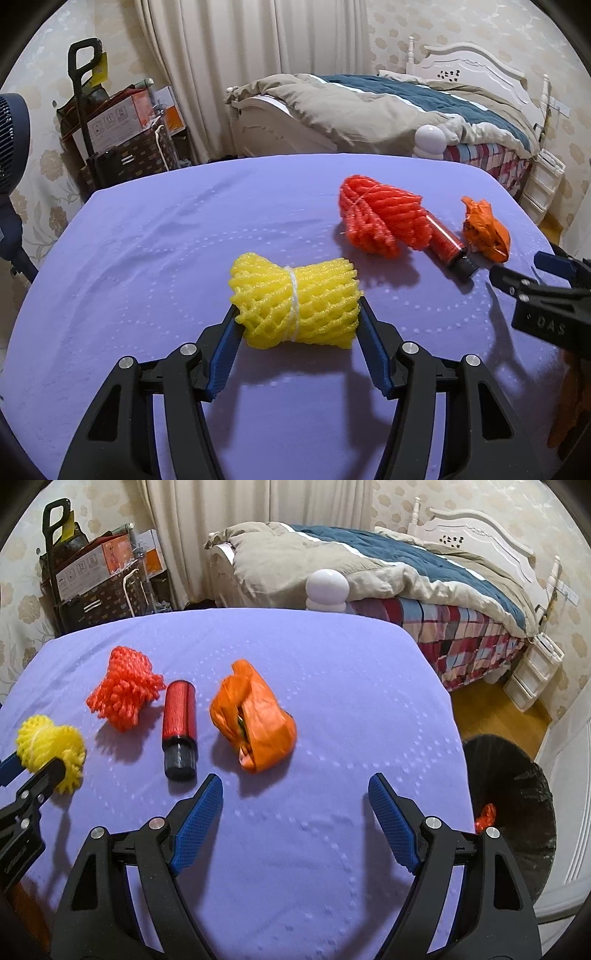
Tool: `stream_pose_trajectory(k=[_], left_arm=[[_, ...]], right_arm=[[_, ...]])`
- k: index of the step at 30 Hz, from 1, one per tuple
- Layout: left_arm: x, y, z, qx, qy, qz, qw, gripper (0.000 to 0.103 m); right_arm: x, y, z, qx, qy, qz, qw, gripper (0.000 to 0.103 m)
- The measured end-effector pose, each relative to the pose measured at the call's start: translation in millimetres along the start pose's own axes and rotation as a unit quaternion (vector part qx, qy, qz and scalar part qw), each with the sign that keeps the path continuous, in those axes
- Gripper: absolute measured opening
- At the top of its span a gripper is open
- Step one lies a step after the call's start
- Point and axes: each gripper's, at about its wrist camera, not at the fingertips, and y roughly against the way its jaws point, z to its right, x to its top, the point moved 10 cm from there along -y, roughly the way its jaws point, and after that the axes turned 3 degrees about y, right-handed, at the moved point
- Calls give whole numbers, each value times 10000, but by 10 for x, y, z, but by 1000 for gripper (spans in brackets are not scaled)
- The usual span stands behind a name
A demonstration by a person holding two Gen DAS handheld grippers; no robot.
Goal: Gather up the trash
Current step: 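Close the left tool on the yellow foam net while the right tool grasps the orange bag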
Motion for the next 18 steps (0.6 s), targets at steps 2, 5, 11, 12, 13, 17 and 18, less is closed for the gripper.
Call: stream_pose_trajectory(k=[2,5,11,12,13,17,18], left_arm=[[-3,7,-28,11,6,13,10000,59],[1,-4,-57,-27,47,9,10000,60],[57,-11,-79,3,49,92,9999,73],[63,-25,-86,18,45,78,10000,74],[66,-44,-96,30,56,48,10000,75],[45,-115,-129,-85,167,-128,9997,77],[38,-134,-136,-120,193,-183,9996,77]], right_arm=[[34,-21,-17,-5,2,2,10000,77],[78,-28,-27,-9,-15,47,10000,75],[164,-80,-54,4,-12,61,10000,69],[180,-88,-63,15,-4,70,10000,69],[189,-95,-68,19,4,78,10000,69],[235,-130,-108,50,37,87,9999,59],[240,-141,-117,56,40,73,9999,58]])
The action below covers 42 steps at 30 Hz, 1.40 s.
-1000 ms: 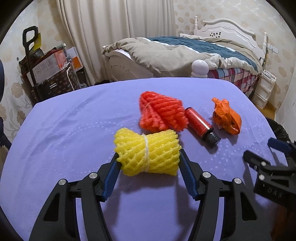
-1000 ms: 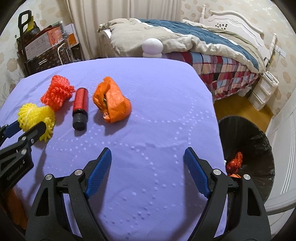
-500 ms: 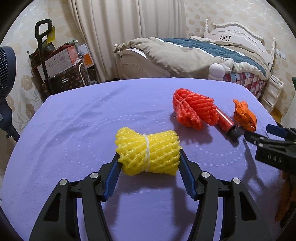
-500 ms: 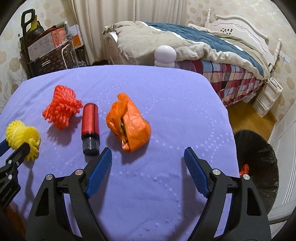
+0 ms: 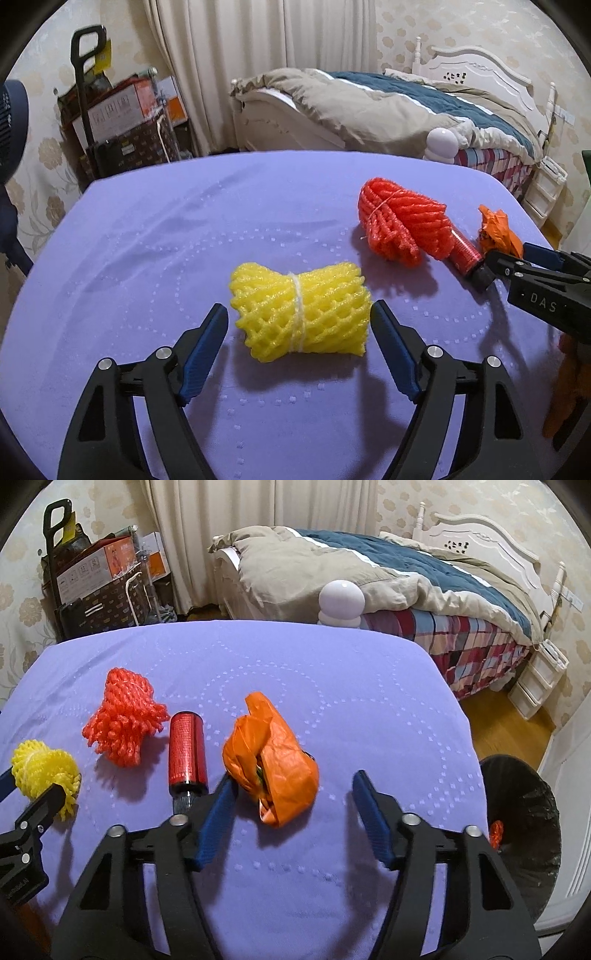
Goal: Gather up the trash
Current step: 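Close the left tool on the yellow foam net while the right tool grasps the orange bag, then carry the yellow foam net and orange bag over the trash bin with both tools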
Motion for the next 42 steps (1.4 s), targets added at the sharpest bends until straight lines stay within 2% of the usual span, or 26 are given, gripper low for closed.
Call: stream_pose_trajectory(k=[4,6,8,17,23,33,42], left_arm=[[-22,-28,-24,-110,77,-123,9998,77],[-30,-30,-19,-131,90,-133,9998,68],[-37,-32,-17,-120,85,-134,9998,65],[-57,91,23,-43,27,82,10000,60],[-97,192,130,-176,78,133,9997,59],[-178,439,735,-607,-235,323,9974,59],[-137,565,1480,-1123,-584,431,9910,59]], right_arm=[[-1,-23,-19,91,-3,-42,9999,42],[-10,-21,-25,113,-1,-44,9999,41],[-15,-7,-23,107,-7,-23,9999,40],[-150,138,23,132,-93,37,9999,40],[-321,326,109,133,-223,82,9996,40],[-606,692,422,13,-521,222,9984,40],[-799,968,1010,-440,-897,407,9942,40]])
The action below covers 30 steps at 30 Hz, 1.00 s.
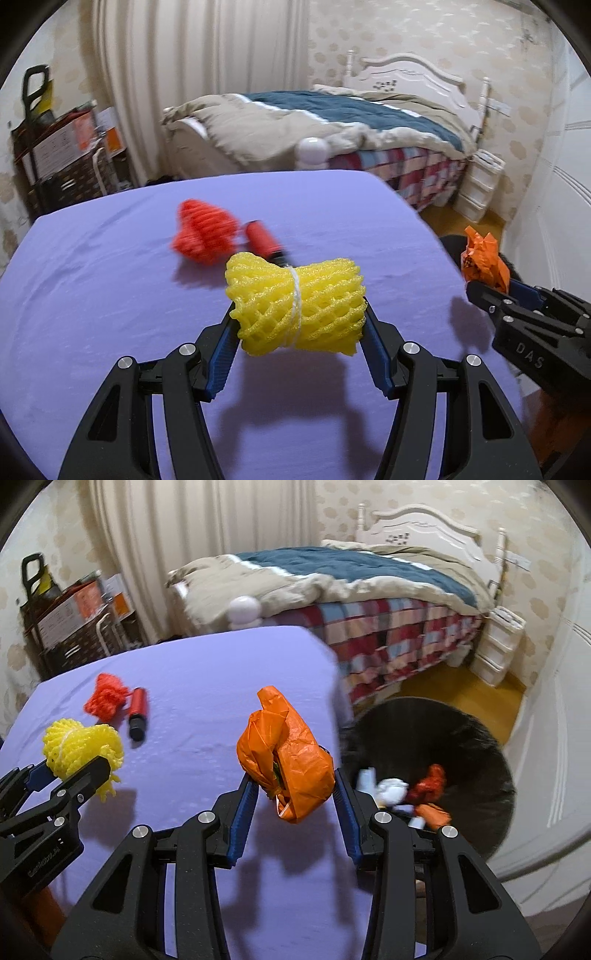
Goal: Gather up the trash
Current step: 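Carry the yellow foam net and orange bag over the trash bin with both tools, then open both tools to drop the yellow net and orange bag into the bin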
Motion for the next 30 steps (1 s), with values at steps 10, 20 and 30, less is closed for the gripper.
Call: stream_pose_trajectory(k=[10,20,30], left_arm=[[201,-108,815,-342,-495,241,9979,59],[395,-369,1474,-568,-799,317,9947,59],[400,-668,1868,-614,-1055,145,9924,60]], right_arm=[[29,77,886,-601,-550,177,9965,40],[40,-17,1533,-1019,-882,210,9907,40],[24,-119,1890,-1150,-1089,167,9872,40]])
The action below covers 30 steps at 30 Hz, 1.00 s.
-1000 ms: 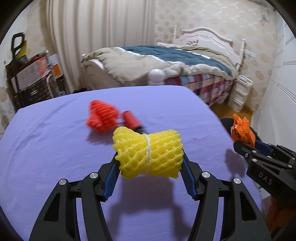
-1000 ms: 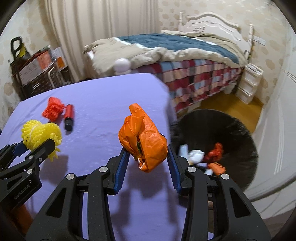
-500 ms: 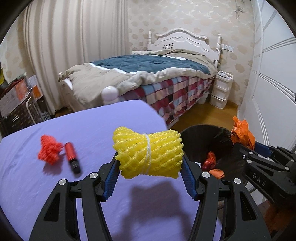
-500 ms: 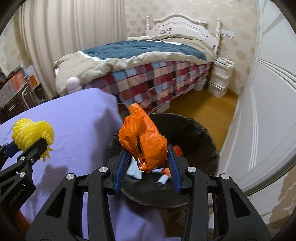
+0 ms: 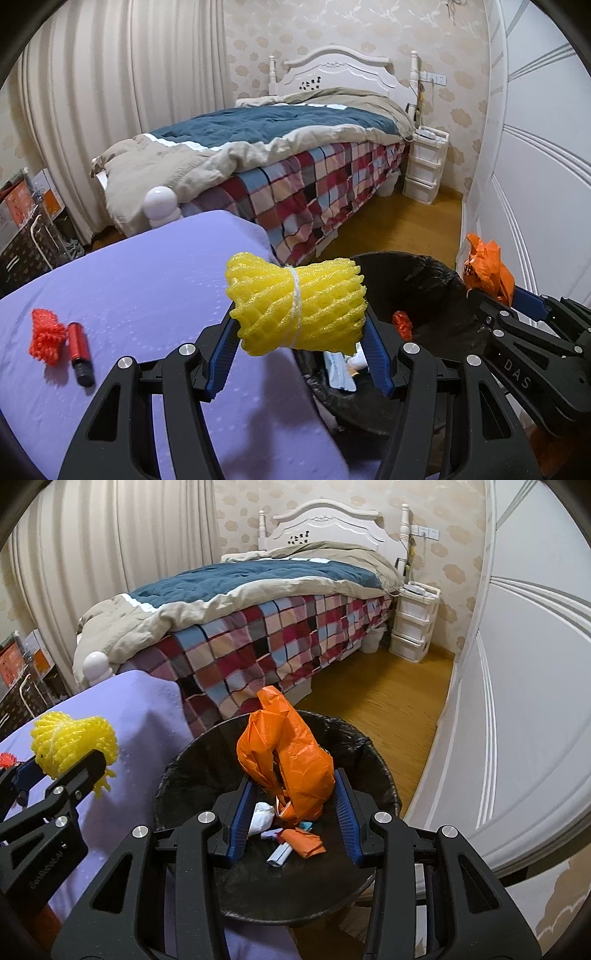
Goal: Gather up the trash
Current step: 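Open both tools to drop the yellow net and orange bag into the bin, then move both open tools back over the table toward the red net and can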
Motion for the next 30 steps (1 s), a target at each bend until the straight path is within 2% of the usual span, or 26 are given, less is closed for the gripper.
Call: stream_pose_trajectory(k=[19,23,25,27,29,30], left_arm=[[79,-254,305,-35,-197,-143,9997,60],[95,-272,335,-47,-235,-154,9996,66],[108,-283,312,-27,-225,-135,9997,73],[110,-278,306,19,-212,-103,9997,75],[103,-282,304,66,-238,-109,9996,77],[99,-284,301,96,-254,-108,9996,77]], right_arm=[[41,-204,202,-25,-155,-95,9998,40],[50,-224,229,-19,-181,-90,9998,41],[53,-220,230,-20,-186,-85,9998,42],[57,-224,247,-30,-203,-96,9997,44],[64,-229,268,-65,-224,-78,9997,56],[66,-225,277,-83,-234,-56,9997,57]])
